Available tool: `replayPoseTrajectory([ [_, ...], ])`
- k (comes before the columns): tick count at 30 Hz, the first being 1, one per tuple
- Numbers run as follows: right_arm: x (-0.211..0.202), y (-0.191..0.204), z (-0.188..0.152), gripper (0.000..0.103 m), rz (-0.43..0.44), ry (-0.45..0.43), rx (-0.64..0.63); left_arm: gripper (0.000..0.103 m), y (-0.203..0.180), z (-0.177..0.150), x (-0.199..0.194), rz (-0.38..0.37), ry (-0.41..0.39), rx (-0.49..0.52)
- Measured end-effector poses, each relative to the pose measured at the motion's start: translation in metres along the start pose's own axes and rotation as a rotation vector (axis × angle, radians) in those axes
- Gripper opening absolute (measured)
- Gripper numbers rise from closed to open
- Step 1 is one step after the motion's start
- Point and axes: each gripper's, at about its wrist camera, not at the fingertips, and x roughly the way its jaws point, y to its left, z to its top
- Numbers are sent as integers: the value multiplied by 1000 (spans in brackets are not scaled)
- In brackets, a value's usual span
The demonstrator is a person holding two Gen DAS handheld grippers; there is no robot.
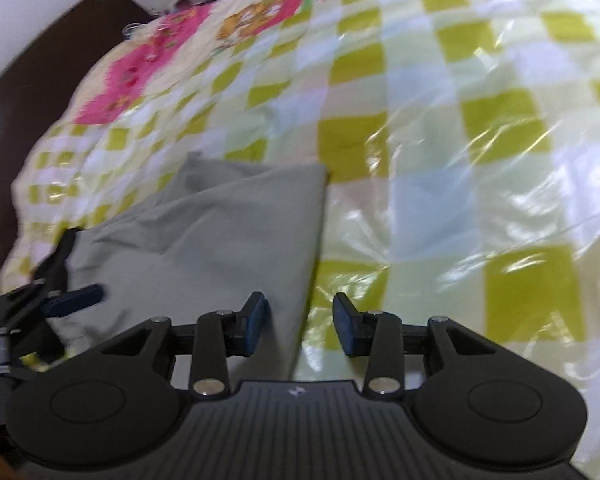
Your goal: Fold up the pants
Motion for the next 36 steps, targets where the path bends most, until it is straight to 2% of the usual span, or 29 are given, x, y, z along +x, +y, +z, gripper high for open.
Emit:
replayPoseTrajectory([
  [3,8,-14,-1,39,146,45,77,69,-4,2,8,10,32,8],
  [7,27,-18,5,39,240,74,113,69,-6,5,15,21,59,10],
  [8,31,-19,7,26,257,80,137,69,-8,7,17,23,66,10],
  [9,33,-17,9,5,264,81,144,69,-10,9,19,21,70,14],
  [12,22,-17,15,3,254,27,130,69,-24,17,28,-6,71,37],
  [15,-5,-30,20,3,209,-44,113,69,-43,32,40,-90,61,46],
  [17,-26,-47,21,3,159,-76,123,69,-59,42,45,-135,45,70],
  [20,-63,-75,14,3,51,-116,145,69,-73,54,47,-151,22,89],
  [24,-93,-100,5,4,-46,-137,161,69,-75,65,48,-92,-1,65],
  [26,-99,-106,2,6,-51,-148,173,69,-70,69,52,-62,-13,38],
  [31,-92,-112,0,11,-49,-127,193,69,-64,71,59,81,-41,-4],
  [32,-90,-109,1,11,-47,-128,192,69,-62,71,56,90,-56,-24],
  [34,-93,-106,0,11,-60,-139,181,69,-56,71,41,42,-86,-63],
  [36,-97,-103,-1,10,-76,-145,162,70,-55,69,29,26,-110,-66],
])
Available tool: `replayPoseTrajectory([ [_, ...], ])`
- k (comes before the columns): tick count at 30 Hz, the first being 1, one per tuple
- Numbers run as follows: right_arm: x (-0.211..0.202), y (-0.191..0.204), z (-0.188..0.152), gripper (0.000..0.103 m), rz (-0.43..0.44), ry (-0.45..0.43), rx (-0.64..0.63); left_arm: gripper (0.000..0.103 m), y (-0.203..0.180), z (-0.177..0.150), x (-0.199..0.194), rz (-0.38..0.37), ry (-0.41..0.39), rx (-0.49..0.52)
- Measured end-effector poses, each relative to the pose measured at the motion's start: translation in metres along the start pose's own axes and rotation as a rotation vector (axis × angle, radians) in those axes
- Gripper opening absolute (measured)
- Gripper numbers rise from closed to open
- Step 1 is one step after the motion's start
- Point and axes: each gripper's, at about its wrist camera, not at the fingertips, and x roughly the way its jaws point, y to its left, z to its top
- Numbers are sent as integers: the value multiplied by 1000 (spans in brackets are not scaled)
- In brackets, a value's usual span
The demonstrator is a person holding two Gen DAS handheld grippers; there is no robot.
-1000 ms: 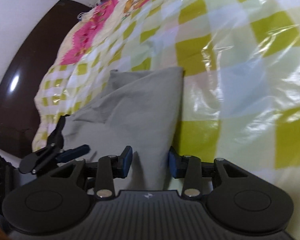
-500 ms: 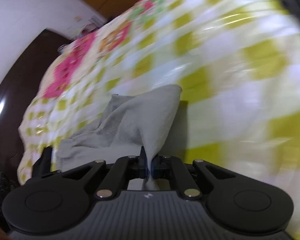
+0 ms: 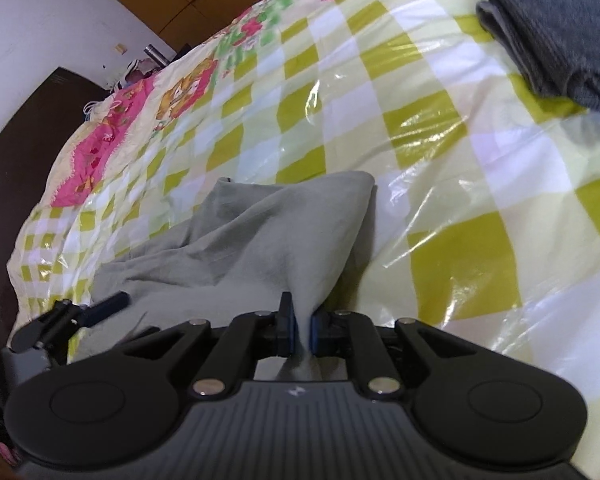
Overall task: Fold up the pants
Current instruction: 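Lift the grasped pants end with the right gripper and fold it over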
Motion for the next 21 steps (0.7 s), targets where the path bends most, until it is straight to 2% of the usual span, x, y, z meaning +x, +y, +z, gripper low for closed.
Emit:
replayPoseTrajectory([
  [3,-6,2,-3,6,-34,-15,-20,71,4,0,-2,24,-13,-1],
  [6,-8,5,-7,5,-63,-21,-26,71,6,-8,13,89,-13,-4],
  [7,-9,7,-7,5,-69,-25,-27,72,5,-14,26,122,26,23],
  [8,-9,9,-6,5,-74,-29,-28,72,2,-21,41,140,108,55],
  [9,-12,13,-6,5,-80,-36,-27,72,0,-29,51,134,163,73],
  [12,-21,23,-3,5,-80,-54,-35,72,-4,-32,40,126,123,86],
  [15,-30,41,2,5,-90,-73,-73,72,2,-27,19,105,59,55],
  [19,-39,68,12,5,-73,-101,-101,73,2,-40,26,103,140,129],
  [21,-40,84,16,5,-49,-109,-110,73,10,-42,19,86,130,95],
])
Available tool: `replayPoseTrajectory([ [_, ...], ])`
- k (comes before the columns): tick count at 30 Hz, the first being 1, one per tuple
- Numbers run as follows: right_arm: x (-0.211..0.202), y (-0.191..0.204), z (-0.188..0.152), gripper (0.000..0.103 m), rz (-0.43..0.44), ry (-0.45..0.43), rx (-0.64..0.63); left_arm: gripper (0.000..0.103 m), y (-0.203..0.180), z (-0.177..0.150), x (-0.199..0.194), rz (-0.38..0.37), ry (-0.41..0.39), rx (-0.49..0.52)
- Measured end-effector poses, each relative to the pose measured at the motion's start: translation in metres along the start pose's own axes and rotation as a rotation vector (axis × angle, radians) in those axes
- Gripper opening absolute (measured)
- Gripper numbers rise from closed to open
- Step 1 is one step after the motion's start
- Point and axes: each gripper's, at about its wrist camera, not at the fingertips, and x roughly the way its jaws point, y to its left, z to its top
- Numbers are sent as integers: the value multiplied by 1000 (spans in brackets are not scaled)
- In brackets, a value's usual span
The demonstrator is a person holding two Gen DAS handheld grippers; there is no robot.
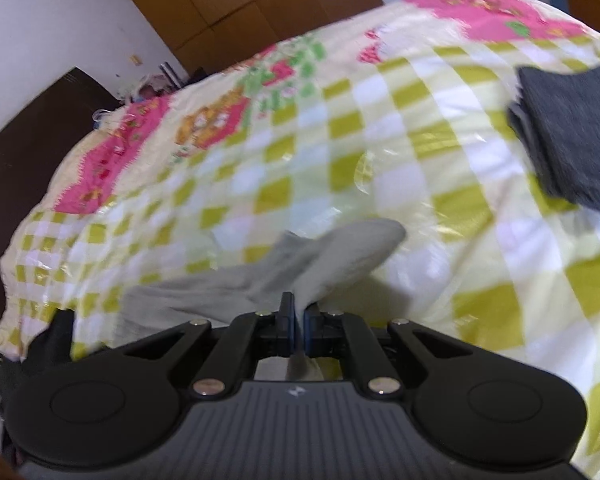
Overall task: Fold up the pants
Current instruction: 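Lift the grasped pants end with the right gripper and fold it over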
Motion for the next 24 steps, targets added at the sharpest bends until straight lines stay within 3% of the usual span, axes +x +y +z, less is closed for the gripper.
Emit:
replayPoseTrajectory([
  [6,13,54,10,5,45,9,-64,73,43,-14,-44,84,-97,-59],
  [12,48,108,13,5,73,47,-120,73,81,-44,-38,168,-16,-79],
  [14,64,126,12,5,87,67,-136,74,90,-53,-30,127,27,-127],
  [24,137,205,-27,5,114,214,-260,72,109,-62,-25,-21,26,-247],
])
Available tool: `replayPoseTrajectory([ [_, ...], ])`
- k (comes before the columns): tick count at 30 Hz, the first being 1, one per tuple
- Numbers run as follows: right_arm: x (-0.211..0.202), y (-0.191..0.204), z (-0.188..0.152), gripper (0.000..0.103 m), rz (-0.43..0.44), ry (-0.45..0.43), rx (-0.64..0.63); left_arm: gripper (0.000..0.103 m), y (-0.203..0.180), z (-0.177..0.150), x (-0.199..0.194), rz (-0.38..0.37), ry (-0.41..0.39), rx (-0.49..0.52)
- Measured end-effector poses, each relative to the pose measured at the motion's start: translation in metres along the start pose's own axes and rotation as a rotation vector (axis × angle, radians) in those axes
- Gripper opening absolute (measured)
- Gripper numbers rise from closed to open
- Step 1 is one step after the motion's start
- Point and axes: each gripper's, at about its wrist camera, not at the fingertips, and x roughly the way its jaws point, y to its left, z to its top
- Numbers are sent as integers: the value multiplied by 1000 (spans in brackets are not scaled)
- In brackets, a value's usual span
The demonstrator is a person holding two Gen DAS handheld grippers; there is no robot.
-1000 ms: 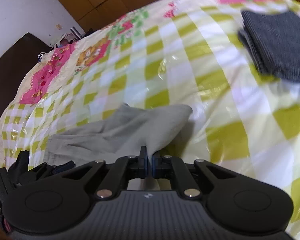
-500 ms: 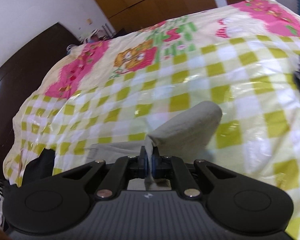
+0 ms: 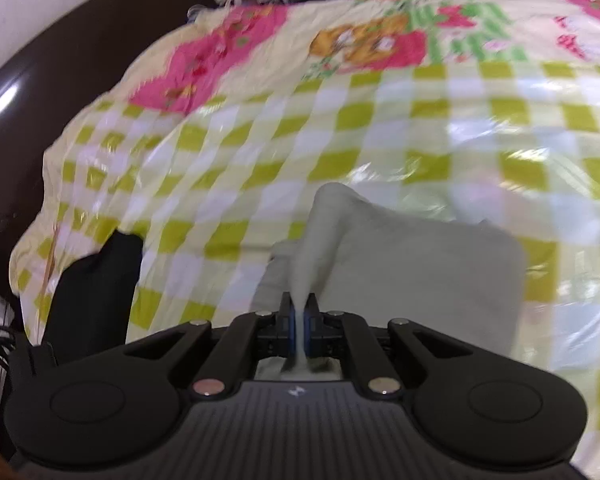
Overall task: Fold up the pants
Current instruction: 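Lift the grasped pants end with the right gripper and fold it over, then lay the folded end onto the pants stack and open the right gripper, then press the folded pants flat with the right gripper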
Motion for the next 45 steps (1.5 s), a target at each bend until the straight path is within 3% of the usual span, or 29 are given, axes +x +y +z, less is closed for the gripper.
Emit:
replayPoseTrajectory([
  [6,28,22,-4,5,-20,36,-27,71,6,-1,1,-45,-8,-38],
  [19,70,41,-7,7,-49,76,-13,71,8,-4,-9,-33,-49,-45],
  [22,74,36,-9,16,12,98,48,72,8,-10,-21,-10,-73,-55],
  [26,71,37,-10,17,77,94,82,73,11,-27,-40,20,-76,-75],
  [32,31,40,-12,17,96,9,-13,73,26,-38,-76,50,-82,-134],
  [36,11,31,-18,19,0,-54,-99,73,26,-18,-90,97,-171,-122],
  [39,16,18,-13,19,-35,-58,-105,73,16,-6,-85,67,-204,-105],
  [45,57,13,6,19,-49,-33,-205,73,-3,5,-48,15,-175,-40],
])
